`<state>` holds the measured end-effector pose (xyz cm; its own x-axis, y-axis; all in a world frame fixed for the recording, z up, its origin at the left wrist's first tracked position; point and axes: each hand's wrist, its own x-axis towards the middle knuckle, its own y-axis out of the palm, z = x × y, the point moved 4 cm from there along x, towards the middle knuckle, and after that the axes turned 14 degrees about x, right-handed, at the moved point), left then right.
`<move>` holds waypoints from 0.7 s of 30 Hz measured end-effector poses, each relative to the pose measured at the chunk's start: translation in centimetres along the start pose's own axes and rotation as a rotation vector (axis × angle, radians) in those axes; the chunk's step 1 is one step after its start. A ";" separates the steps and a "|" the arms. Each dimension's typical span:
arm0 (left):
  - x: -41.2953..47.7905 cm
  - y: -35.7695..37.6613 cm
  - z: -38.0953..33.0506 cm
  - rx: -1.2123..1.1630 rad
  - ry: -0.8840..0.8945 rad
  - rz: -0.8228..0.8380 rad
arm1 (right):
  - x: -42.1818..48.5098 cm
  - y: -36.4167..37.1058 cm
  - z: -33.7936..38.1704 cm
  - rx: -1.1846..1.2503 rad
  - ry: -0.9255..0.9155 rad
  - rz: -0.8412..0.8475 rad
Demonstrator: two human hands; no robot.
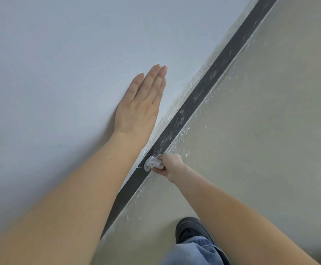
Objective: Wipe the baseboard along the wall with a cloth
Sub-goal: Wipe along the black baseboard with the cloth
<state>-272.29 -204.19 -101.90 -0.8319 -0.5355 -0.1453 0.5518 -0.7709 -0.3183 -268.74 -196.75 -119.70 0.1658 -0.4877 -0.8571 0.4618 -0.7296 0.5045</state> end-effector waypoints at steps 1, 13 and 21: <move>-0.1 0.1 0.0 -0.004 -0.041 0.001 | -0.1 -0.1 1.0 0.011 -0.015 -0.011; 0.1 0.1 -0.5 0.018 -0.132 0.004 | -1.5 -3.2 3.0 -0.218 -0.271 -0.218; -0.1 0.2 -0.4 -0.022 -0.110 -0.016 | 0.3 -0.7 -1.8 0.031 -0.003 -0.032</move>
<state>-272.13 -204.15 -102.36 -0.8288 -0.5584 -0.0369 0.5357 -0.7726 -0.3409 -267.49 -195.52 -120.51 0.1487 -0.4650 -0.8727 0.4392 -0.7597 0.4796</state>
